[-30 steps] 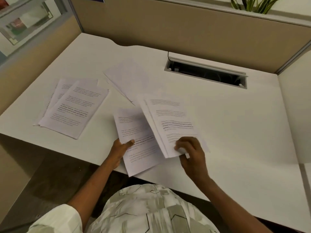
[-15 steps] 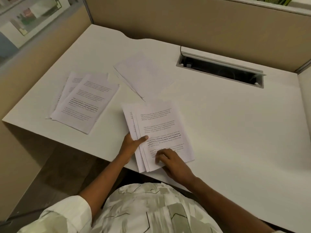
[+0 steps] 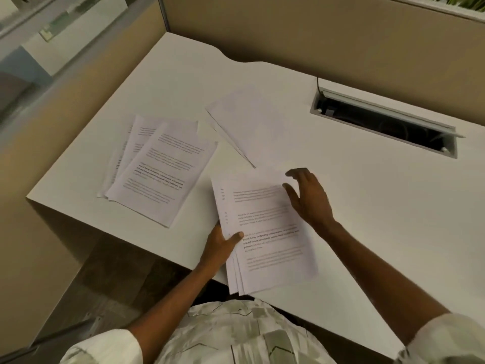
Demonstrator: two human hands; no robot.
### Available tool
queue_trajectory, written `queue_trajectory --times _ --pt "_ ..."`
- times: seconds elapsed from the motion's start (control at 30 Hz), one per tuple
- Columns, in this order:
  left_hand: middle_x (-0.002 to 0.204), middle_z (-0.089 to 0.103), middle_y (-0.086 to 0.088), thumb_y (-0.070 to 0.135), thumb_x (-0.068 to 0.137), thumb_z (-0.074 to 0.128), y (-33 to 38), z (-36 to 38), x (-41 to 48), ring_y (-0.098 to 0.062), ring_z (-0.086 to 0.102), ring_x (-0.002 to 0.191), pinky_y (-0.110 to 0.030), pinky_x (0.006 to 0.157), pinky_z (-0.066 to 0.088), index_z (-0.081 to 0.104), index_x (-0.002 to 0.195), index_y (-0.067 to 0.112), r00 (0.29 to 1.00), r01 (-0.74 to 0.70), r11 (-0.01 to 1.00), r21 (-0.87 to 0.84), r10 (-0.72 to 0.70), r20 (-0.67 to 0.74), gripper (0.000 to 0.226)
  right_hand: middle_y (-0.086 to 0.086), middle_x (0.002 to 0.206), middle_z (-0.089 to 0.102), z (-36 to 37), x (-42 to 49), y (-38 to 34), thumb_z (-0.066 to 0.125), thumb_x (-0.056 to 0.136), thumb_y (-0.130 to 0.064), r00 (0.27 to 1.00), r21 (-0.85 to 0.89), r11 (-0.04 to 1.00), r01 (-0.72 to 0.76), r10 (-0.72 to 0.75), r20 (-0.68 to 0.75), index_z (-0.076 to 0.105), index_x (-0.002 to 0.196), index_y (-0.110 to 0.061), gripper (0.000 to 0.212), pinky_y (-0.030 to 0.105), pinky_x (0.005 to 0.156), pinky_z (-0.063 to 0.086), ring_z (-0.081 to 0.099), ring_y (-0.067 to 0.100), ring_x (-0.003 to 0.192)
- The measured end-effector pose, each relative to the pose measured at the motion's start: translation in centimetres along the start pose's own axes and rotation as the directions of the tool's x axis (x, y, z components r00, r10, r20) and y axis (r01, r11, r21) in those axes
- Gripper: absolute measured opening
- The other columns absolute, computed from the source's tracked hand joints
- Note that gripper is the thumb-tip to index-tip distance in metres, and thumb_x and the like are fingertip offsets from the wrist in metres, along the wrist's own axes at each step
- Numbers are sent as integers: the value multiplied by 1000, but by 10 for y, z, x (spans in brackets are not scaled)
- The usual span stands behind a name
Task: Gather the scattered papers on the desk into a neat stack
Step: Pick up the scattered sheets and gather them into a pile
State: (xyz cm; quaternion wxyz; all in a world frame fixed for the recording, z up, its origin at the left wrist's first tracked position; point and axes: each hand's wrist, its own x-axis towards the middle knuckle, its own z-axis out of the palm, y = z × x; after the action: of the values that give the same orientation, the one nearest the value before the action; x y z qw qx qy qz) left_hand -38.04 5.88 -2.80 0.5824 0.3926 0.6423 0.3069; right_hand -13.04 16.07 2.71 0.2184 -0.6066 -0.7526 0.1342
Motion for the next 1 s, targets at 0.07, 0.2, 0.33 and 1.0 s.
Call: queue_trajectory --times 0.07,0.2,0.33,1.0 --pt "117 65 21 23 93 72 4 0 2 11 61 102 -7 78 51 51 135 33 999 5 1000 15 -5 42 48 9 134 64 13 39 -17 66 102 -25 999 -10 999 -39 39 33 63 132 -10 33 38 88 56 64 28 119" --pt "120 65 18 19 96 66 10 -3 9 10 62 106 -7 78 51 51 134 35 996 12 1000 4 -12 86 43 12 136 62 45 92 -41 72 97 -25 980 -133 990 35 -8 197 58 138 -9 47 43 85 57 64 33 116" --pt "129 65 5 18 99 60 13 -9 18 -9 63 115 -20 91 52 48 142 23 997 8 1000 -8 -8 73 44 13 144 57 68 111 -38 71 97 -35 952 -242 970 26 50 303 49 146 -11 59 45 88 56 59 36 124" --pt "134 61 1 16 102 55 15 -6 23 -7 59 111 0 74 48 43 144 17 998 -6 998 68 1 69 44 17 133 58 88 138 -59 53 100 -33 952 -518 855 30 134 276 34 155 -11 61 42 75 49 65 37 93"
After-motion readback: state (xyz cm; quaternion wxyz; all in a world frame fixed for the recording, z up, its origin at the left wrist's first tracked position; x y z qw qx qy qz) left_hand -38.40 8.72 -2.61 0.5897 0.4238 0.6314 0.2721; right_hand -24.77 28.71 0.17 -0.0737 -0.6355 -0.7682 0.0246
